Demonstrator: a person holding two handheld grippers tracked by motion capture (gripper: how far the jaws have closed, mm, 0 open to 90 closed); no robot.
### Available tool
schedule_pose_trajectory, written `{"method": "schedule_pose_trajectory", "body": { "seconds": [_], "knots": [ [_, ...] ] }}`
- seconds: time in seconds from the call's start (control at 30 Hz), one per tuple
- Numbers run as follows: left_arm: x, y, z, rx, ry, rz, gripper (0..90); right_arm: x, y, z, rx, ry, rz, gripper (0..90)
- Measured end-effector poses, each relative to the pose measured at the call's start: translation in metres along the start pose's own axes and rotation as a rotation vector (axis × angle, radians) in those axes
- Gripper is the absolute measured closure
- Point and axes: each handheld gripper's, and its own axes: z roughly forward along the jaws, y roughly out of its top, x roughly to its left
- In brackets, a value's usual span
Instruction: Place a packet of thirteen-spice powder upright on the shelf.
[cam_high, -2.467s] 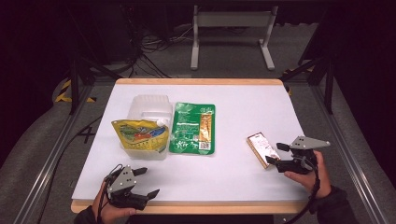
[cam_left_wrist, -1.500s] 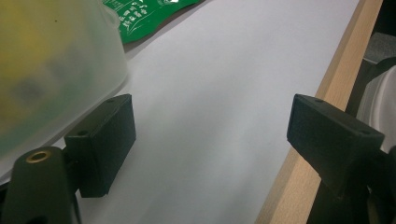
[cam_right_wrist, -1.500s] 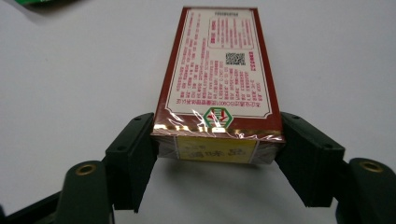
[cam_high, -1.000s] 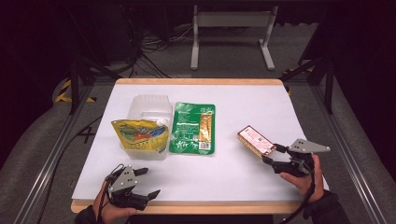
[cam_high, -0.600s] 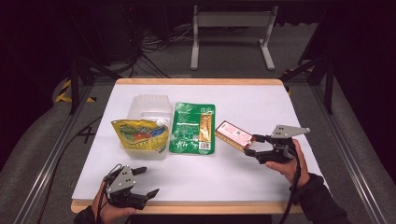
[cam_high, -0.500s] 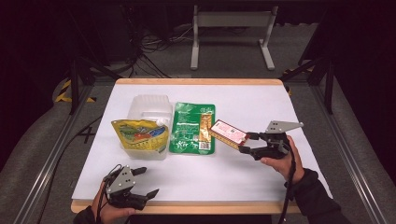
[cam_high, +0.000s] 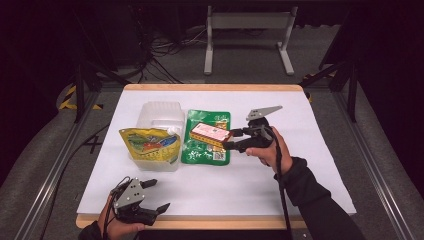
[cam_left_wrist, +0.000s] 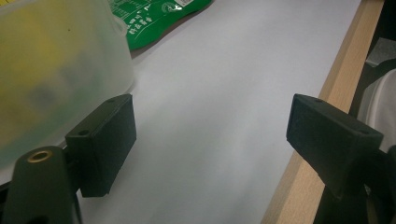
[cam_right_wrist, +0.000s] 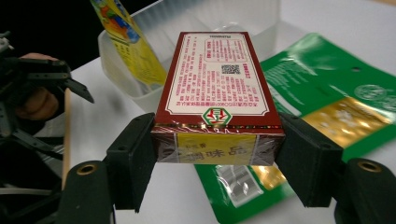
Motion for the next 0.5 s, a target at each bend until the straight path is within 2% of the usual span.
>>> {"method": "schedule_pose_trajectory", "body": {
  "seconds": [0.03,0.17,0.23,0.27,0.3,0.37,0.5],
  "knots": [
    [0.000,0.000,0.000,-0.001,0.000,0.001,16.7,0.000,0.003,0.004,0.011,0.013,0.005,33.2],
    [0.000,0.000,0.000,-0.002,0.001,0.004,16.7,-0.002,0.018,0.023,0.038,0.012,0.038,33.3],
    [-0.002,0.001,0.000,-0.002,0.003,0.019,16.8,0.001,0.025,0.030,0.052,-0.044,-0.005,33.2],
    [-0.002,0.000,0.000,0.001,0.001,0.018,16.8,0.005,0.029,0.033,0.057,-0.070,-0.063,33.2],
    [-0.002,0.000,0.000,0.001,0.001,0.018,16.8,0.005,0.029,0.033,0.057,-0.070,-0.063,33.2],
    [-0.004,0.000,0.000,0.004,-0.007,0.018,16.8,0.010,0.035,0.038,0.057,-0.106,-0.110,33.2],
    [-0.004,0.000,-0.001,0.004,-0.007,0.020,16.8,0.013,0.040,0.042,0.082,-0.116,-0.136,33.2]
  ]
}}
